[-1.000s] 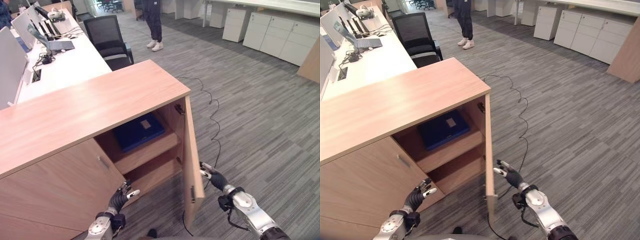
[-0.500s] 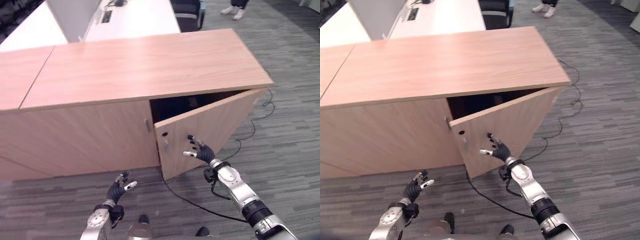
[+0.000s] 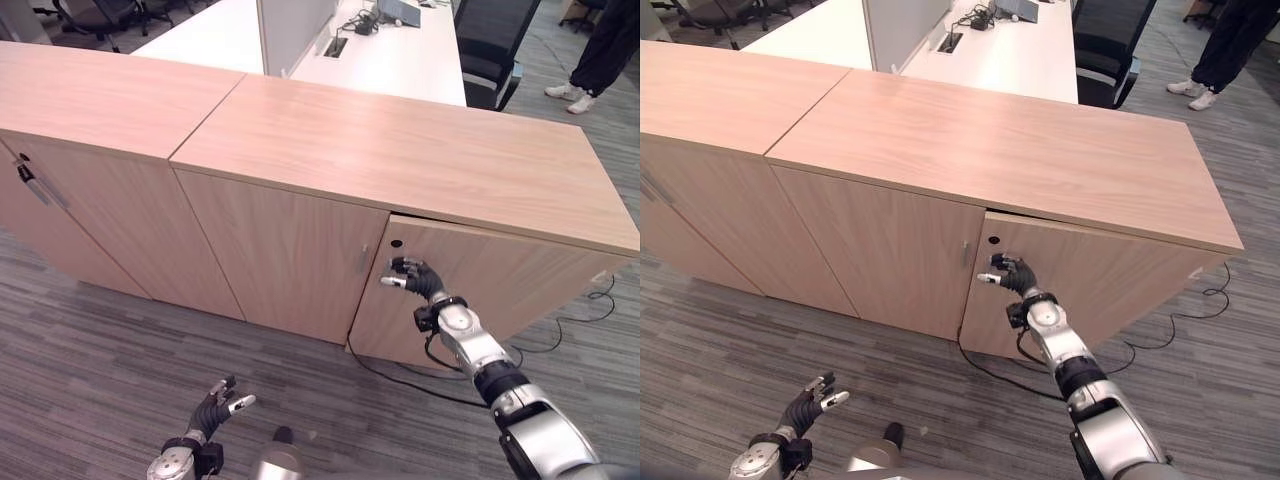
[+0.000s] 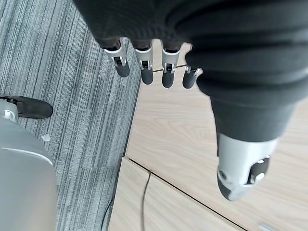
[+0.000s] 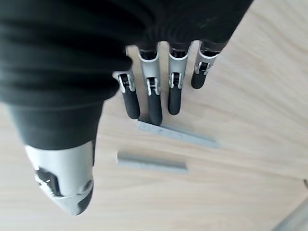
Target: Put the empty folder in the office cabinet
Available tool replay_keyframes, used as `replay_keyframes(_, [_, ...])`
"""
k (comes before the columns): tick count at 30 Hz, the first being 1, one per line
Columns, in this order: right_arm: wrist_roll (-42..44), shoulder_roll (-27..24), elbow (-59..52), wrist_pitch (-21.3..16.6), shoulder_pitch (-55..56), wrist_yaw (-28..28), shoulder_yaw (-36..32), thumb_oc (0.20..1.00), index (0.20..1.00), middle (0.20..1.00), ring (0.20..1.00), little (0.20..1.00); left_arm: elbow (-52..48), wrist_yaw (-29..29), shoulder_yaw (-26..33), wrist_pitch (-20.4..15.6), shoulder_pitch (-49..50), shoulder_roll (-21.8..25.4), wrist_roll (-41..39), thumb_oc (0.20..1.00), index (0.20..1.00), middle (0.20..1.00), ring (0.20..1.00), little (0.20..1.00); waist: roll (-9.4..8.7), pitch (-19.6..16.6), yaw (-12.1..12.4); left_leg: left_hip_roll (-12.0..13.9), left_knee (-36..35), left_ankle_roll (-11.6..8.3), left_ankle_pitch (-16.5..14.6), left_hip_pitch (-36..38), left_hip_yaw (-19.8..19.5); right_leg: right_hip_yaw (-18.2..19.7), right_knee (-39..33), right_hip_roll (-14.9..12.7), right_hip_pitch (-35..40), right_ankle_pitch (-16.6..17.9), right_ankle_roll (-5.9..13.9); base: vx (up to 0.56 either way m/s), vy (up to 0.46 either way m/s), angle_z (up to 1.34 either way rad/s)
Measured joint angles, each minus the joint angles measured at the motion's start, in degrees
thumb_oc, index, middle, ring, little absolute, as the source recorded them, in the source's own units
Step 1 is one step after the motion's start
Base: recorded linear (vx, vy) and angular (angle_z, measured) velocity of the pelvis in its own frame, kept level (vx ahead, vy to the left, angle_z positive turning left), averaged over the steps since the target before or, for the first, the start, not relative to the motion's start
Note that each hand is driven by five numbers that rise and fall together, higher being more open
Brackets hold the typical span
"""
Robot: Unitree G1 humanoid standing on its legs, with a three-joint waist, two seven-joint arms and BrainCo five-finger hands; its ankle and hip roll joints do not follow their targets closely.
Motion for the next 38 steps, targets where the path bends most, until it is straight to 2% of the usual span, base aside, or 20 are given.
replay_keyframes(6, [2.2, -0.5, 6.2, 0.2, -4.6, -1.6, -1.8, 1.000, 1.000, 1.000, 1.000, 1.000, -0.3, -0.8, -1.2, 0.0, -0.4, 0.7, -0.1, 1.000, 1.000, 1.000, 1.000, 1.000, 0.04, 0.0, 0.2, 0.0, 0.1, 0.05, 0.1, -0.2, -0.7, 0.0, 0.0, 0.0, 0.0, 0.0, 0.03, 0.00, 0.010, 0.01])
replay_keyframes(15, [4.3, 0.3, 6.4, 0.2, -4.7, -2.0, -1.3, 1.000, 1.000, 1.000, 1.000, 1.000, -0.5, -0.9, -1.7, 0.0, -0.5, 1.2, -0.1, 1.000, 1.000, 1.000, 1.000, 1.000, 0.33, 0.2, -0.3, 0.0, 0.0, 0.07, 0.1, -0.2, -0.4, 0.4, 0.0, 0.0, -0.3, 0.0, 0.01, 0.00, 0.001, 0.00])
replay_keyframes(19, [4.3, 2.3, 5.4, -0.2, -2.5, -1.9, -0.7, 1.000, 1.000, 1.000, 1.000, 1.000, -0.5, -0.8, -1.8, 0.0, -0.6, 1.0, -0.1, 1.000, 1.000, 1.000, 1.000, 1.000, 0.56, 0.3, -1.5, 0.0, -0.1, 0.07, 0.1, -0.3, -0.1, 0.6, -0.2, 0.1, -0.5, 0.0, 0.00, 0.01, 0.014, -0.01])
replay_keyframes(23, [4.2, 6.0, -6.5, -0.7, 11.5, -0.1, 2.8, 1.000, 1.000, 1.000, 1.000, 1.000, -0.5, -0.4, -1.2, 0.0, -1.3, -0.8, -0.1, 1.000, 1.000, 1.000, 1.000, 1.000, 1.39, 0.5, -2.8, -0.2, -0.5, 0.08, 0.1, -0.2, 0.1, 0.8, -0.5, 0.0, -0.6, 0.0, 0.04, 0.01, 0.023, -0.01])
replay_keyframes(27, [3.6, 6.1, -7.0, 0.0, 18.5, 1.9, 3.6, 1.000, 1.000, 1.000, 1.000, 1.000, -0.3, -0.1, -1.2, -0.1, -2.4, -1.6, -0.1, 1.000, 1.000, 1.000, 1.000, 1.000, 2.14, 0.5, -3.9, -0.1, -0.6, 0.08, 0.1, -0.2, 0.2, 0.9, -0.6, 0.1, -0.6, 0.0, 0.07, 0.01, 0.029, -0.01])
replay_keyframes(32, [-1.0, 5.9, -7.3, -1.1, 29.1, 2.8, -0.1, 1.000, 1.000, 1.000, 1.000, 1.000, 0.2, 0.5, -1.1, -0.1, -2.0, -1.8, 0.5, 1.000, 1.000, 1.000, 1.000, 1.000, 2.22, 0.1, -5.4, -0.3, -1.2, 0.09, 0.1, 0.0, 0.4, 0.9, -0.6, -0.1, -0.7, -0.1, 0.24, 0.01, 0.026, 0.00])
replay_keyframes(33, [-2.9, 5.4, -4.9, -0.2, 31.1, 3.3, 0.6, 1.000, 1.000, 1.000, 1.000, 1.000, 0.9, 0.5, -1.1, 0.0, -1.9, -1.8, 1.6, 1.000, 1.000, 1.000, 1.000, 1.000, 2.28, 0.1, -6.5, -0.3, -1.2, 0.09, 0.1, 0.0, 0.4, 1.0, -0.6, 0.0, -0.8, -0.1, 0.24, 0.00, 0.000, 0.00])
replay_keyframes(38, [-5.0, 4.2, -1.7, 0.0, 32.3, 3.5, -1.4, 1.000, 1.000, 1.000, 1.000, 1.000, 1.8, 0.6, -1.1, 0.0, -2.4, -2.5, 2.4, 1.000, 1.000, 1.000, 1.000, 1.000, 3.20, -0.6, -8.4, -0.2, -1.2, 0.09, 0.1, 0.2, 0.5, 1.3, -0.6, 0.0, -0.8, -0.1, 0.25, 0.01, 0.004, -0.01])
